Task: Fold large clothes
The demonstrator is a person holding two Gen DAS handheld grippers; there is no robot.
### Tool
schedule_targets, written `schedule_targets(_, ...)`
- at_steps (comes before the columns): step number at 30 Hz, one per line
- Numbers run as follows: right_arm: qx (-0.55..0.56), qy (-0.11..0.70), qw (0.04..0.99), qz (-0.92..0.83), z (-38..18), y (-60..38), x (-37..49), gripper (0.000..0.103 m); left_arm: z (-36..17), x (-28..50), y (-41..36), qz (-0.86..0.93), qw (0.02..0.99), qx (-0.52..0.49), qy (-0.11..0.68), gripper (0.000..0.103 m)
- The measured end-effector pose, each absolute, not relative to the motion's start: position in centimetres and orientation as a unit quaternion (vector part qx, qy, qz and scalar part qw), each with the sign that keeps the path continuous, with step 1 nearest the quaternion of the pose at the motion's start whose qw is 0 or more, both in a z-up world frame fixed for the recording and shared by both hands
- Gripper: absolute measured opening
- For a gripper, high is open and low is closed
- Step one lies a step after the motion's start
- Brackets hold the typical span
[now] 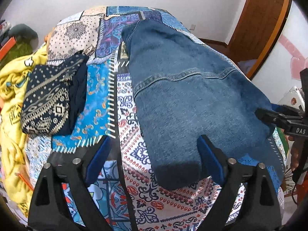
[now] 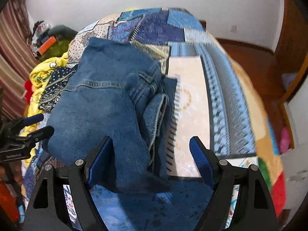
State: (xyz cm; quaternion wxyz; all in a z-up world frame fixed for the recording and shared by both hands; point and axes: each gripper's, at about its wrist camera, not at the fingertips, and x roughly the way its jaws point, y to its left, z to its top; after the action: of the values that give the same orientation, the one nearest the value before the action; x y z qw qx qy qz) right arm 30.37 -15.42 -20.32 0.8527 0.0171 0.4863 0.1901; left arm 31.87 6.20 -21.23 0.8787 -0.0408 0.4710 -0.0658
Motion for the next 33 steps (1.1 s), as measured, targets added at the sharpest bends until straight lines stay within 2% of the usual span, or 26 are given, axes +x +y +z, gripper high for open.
schedule_targets(7, 0.051, 0.497, 0.846, 0.185, -20.4, -18.4, 29.7, 0.082, -21.3, 31.7, 6.4, -0.075, 0.877, -0.039, 0.473, 0.094)
schedule_targets(14, 0.035, 0.456, 0.867, 0.198, -16.1, -17.2, 30.4, 0.084, -18.8, 32.1, 5.4, -0.069, 0.894, 0.028, 0.442, 0.094)
schedule_targets(20, 0.013, 0.437, 0.874, 0.214, -14.8, -15.0, 33.3, 0.084, -17.1, 34.9, 5.4, -0.063, 0.906, 0.039, 0.417, 0.094)
schedule_targets(33, -0.032, 0.484, 0.849, 0.21, -19.5, -13.4, 37.7, 0.084, -20.1, 40.4, 6.3, -0.038, 0.896, 0.023, 0.443, 0.094)
